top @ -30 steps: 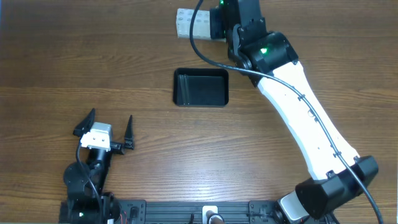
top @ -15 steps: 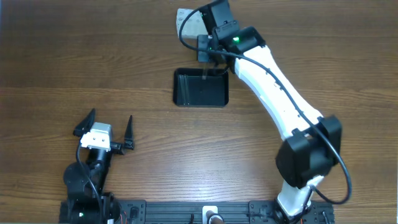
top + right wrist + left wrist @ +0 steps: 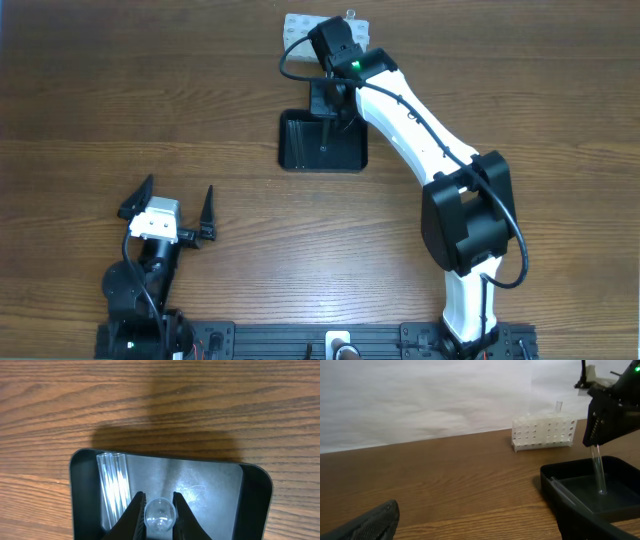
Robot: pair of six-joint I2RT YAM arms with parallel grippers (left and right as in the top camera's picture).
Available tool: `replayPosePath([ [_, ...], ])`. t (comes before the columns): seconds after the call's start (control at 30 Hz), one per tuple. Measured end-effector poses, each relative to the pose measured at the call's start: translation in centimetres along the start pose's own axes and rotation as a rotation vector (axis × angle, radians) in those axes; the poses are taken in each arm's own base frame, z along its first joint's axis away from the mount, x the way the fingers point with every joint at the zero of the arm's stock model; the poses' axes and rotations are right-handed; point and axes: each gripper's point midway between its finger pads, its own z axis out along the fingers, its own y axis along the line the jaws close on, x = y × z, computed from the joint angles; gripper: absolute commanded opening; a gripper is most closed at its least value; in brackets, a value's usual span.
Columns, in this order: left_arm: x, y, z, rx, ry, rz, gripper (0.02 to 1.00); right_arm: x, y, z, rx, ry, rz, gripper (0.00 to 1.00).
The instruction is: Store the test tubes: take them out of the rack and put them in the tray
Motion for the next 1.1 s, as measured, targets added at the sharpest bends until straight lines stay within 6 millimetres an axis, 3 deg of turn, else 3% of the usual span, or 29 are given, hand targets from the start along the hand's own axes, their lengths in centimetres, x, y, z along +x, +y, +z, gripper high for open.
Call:
replayPosePath([
  [0.3, 0.0, 0.0, 0.0, 0.0, 0.0, 0.0, 1.0, 1.1, 0.5, 1.6, 0.014, 0.033, -0.019, 0.077],
  [0.77, 0.0, 0.0, 0.0, 0.0, 0.0, 0.0, 0.996, 1.2, 0.1, 2.2, 0.058, 0.027, -0.029, 0.097],
  [1.1, 0.0, 0.0, 0.0, 0.0, 0.0, 0.0, 1.0, 2.0, -0.4, 4.2, 0.076, 0.062, -0.029, 0.11],
])
